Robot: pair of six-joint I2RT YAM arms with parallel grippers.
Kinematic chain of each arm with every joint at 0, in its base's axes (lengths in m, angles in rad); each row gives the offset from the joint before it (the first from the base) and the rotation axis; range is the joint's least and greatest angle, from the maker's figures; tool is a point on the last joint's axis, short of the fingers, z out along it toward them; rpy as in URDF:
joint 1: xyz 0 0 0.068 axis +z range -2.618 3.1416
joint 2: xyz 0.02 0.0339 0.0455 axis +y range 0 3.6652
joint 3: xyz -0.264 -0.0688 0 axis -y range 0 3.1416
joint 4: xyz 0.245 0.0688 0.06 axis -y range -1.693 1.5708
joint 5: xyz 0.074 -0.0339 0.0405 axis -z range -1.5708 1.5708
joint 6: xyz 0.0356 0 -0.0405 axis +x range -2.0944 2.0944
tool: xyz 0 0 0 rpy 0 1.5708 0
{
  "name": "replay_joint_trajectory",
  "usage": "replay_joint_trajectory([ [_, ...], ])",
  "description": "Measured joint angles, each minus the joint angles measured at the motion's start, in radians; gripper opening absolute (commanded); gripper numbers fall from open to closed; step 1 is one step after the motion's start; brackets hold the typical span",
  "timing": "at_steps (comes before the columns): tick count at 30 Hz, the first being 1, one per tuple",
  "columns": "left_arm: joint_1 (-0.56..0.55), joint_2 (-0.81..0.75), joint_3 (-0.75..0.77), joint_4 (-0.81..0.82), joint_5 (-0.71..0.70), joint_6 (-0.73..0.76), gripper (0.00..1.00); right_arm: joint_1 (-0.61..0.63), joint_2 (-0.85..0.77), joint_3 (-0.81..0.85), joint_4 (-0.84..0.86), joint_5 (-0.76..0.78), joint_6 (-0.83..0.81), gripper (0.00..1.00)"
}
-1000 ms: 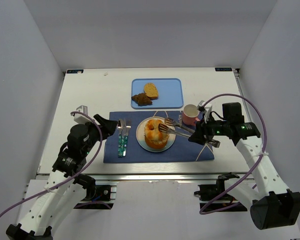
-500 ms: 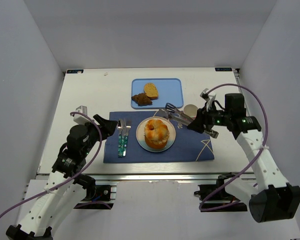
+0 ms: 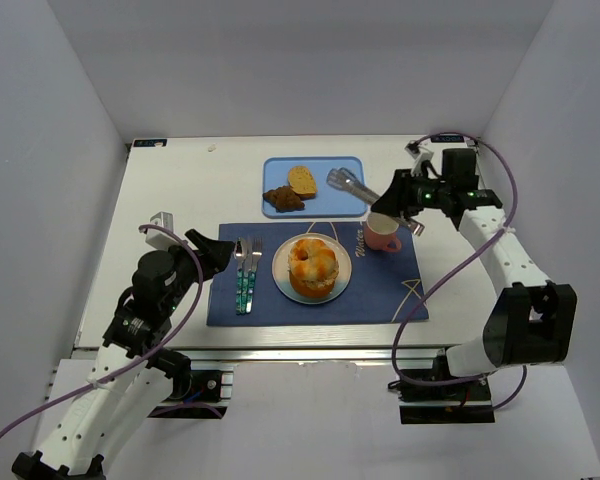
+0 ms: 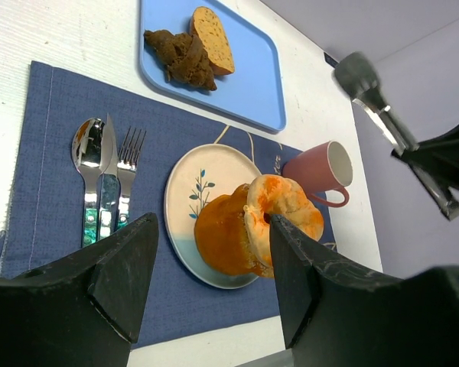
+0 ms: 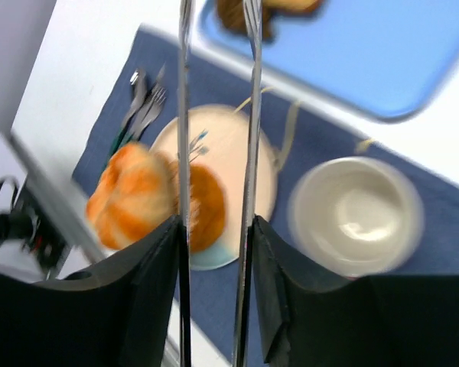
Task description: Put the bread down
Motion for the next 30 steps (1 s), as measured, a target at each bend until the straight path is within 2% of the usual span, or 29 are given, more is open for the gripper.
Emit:
replay_joint_trajectory([
  [4,0.0,0.002,0.0,0.002,0.0,0.0,0.7,-0.163,0.045,0.042,0.037,0.024,0.034,0.42],
  [7,0.0,0.006,-0.013,0.017,0.001,0.0,0.7,-0.298,0.105,0.061,0.036,0.122,-0.02,0.42],
  [10,0.0,0.02,-0.026,0.026,0.002,0.0,0.7,-0.369,0.177,0.065,0.017,0.229,-0.098,0.44],
  [17,0.0,0.061,-0.027,0.045,0.012,0.004,0.7,-0.381,0.249,-0.009,0.031,0.433,-0.233,0.54],
  [21,0.0,0.062,-0.027,0.053,0.016,0.004,0.7,-0.379,0.281,-0.044,0.067,0.501,-0.292,0.63],
  [25,0.0,0.062,-0.027,0.053,0.017,0.004,0.7,-0.379,0.349,-0.058,0.091,0.546,-0.346,0.67],
  [29,0.0,0.062,-0.027,0.053,0.018,0.005,0.7,-0.378,0.388,-0.07,0.098,0.565,-0.385,0.83],
  [30,0.0,0.062,-0.027,0.053,0.018,0.005,0.7,-0.378,0.387,-0.071,0.098,0.566,-0.392,0.84],
])
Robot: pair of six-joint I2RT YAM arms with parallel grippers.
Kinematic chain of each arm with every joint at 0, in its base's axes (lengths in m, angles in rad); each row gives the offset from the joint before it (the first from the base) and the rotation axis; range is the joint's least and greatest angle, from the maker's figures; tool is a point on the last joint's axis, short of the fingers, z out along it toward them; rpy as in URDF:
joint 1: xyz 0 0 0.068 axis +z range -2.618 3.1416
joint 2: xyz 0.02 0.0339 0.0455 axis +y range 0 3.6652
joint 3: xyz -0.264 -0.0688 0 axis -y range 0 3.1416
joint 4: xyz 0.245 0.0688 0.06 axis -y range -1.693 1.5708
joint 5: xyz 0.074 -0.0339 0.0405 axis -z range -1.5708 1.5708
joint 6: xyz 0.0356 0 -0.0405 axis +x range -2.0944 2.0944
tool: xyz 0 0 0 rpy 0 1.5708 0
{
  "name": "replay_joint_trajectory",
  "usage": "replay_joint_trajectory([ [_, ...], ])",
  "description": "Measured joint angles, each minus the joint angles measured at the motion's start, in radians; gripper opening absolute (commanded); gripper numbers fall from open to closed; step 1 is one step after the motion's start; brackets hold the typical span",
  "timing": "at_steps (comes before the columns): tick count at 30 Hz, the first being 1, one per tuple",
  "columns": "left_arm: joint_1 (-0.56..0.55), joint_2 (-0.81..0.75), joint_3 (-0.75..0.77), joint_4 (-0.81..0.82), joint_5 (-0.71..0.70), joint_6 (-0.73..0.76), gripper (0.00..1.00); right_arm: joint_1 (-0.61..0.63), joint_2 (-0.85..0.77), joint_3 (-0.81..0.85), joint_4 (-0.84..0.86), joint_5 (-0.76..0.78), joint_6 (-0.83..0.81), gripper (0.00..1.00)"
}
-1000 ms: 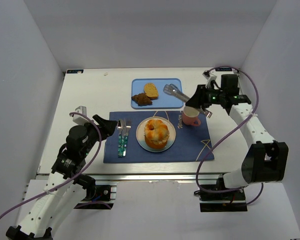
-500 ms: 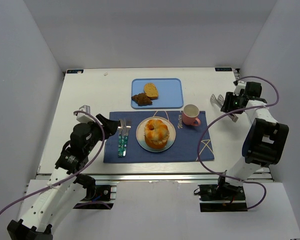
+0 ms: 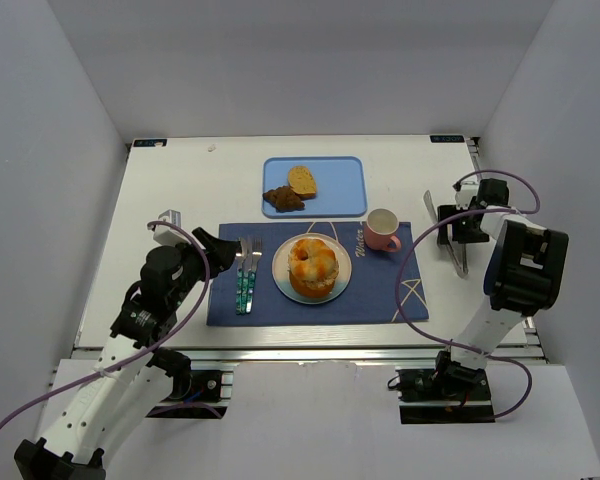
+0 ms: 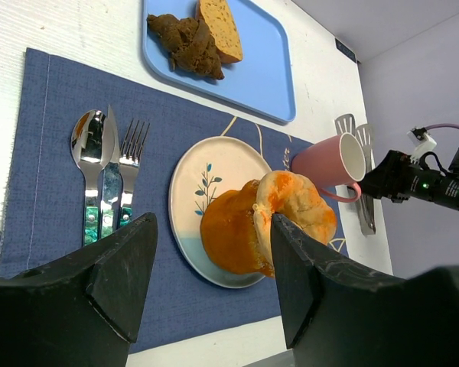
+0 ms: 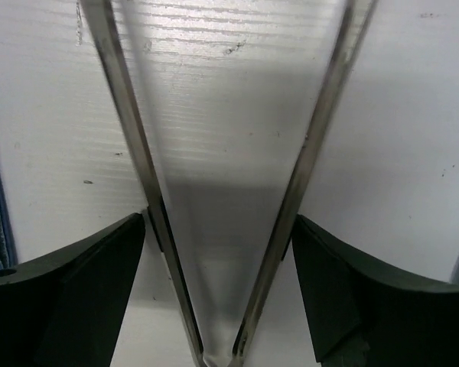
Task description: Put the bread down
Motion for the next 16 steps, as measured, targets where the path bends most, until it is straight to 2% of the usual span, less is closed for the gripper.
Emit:
replay_joint_trajectory([
  [7,0.0,-0.004,0.0,-0.001,0.0,0.004,0.76,-0.019,-0.035,-0.002,-0.05,-0.008,-0.016,0.89],
  [13,0.0,-0.012,0.001,-0.001,0.0,0.007,0.79,-0.064,-0.245,0.061,-0.114,-0.082,0.023,0.89],
  [16,0.0,-0.007,0.001,0.0,0.002,0.008,0.78,-0.063,-0.326,0.137,-0.093,-0.178,0.08,0.9],
])
